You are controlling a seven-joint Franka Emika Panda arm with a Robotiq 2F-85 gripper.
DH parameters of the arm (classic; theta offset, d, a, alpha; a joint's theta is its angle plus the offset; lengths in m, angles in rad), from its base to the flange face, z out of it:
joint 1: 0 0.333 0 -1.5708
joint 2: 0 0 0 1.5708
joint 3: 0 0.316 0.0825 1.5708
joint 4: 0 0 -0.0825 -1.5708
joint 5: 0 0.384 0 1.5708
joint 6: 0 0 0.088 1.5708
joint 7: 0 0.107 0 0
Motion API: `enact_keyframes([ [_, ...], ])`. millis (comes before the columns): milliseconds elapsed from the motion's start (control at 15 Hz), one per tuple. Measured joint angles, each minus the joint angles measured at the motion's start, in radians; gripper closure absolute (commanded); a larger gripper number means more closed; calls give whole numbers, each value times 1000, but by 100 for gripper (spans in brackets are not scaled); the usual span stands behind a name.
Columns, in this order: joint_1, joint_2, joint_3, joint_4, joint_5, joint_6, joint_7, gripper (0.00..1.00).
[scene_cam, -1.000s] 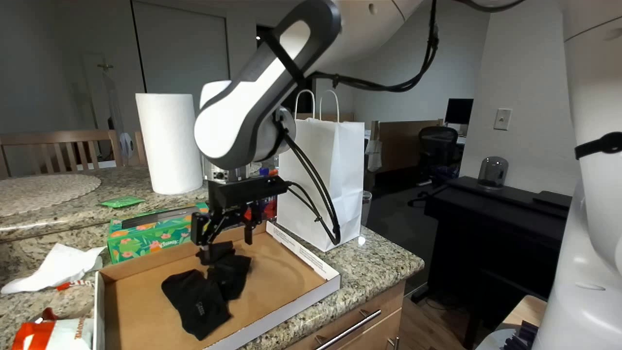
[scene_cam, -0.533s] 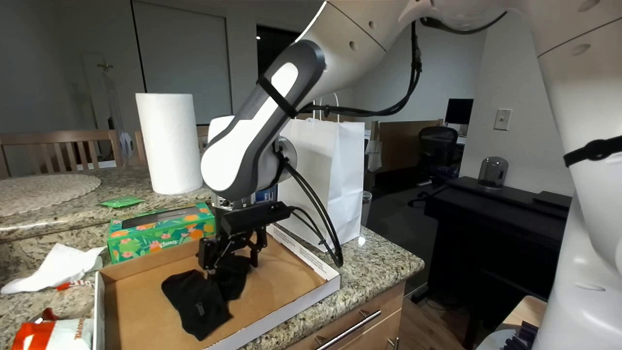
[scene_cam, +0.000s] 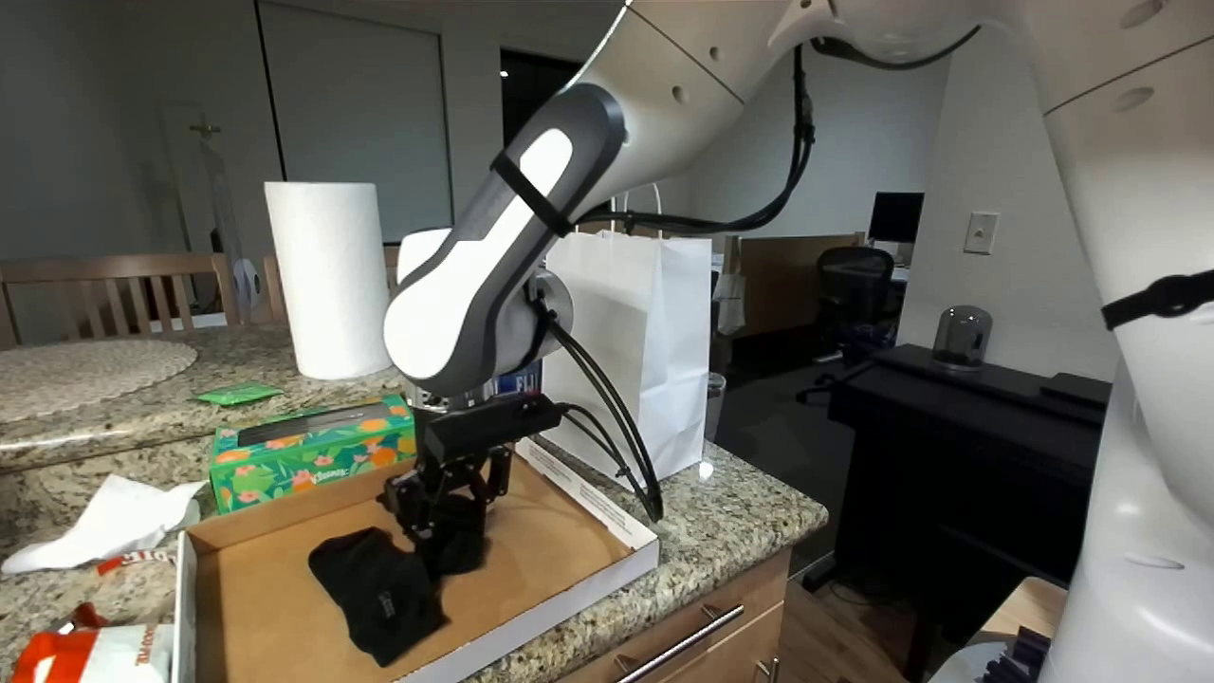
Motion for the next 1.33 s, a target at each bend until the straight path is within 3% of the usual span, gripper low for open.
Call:
enact_keyframes([
  [133,12,-3,-12,0,-7,-1,9,91],
  [333,23,-7,-27,-1,-17,-2,20,94],
  [733,42,-46,-40,-31,-43,-2,50,91],
  [1067,50,-238,-45,-116,-130,-16,92,91],
  [1333,35,-458,-25,-145,-172,-133,92,91],
])
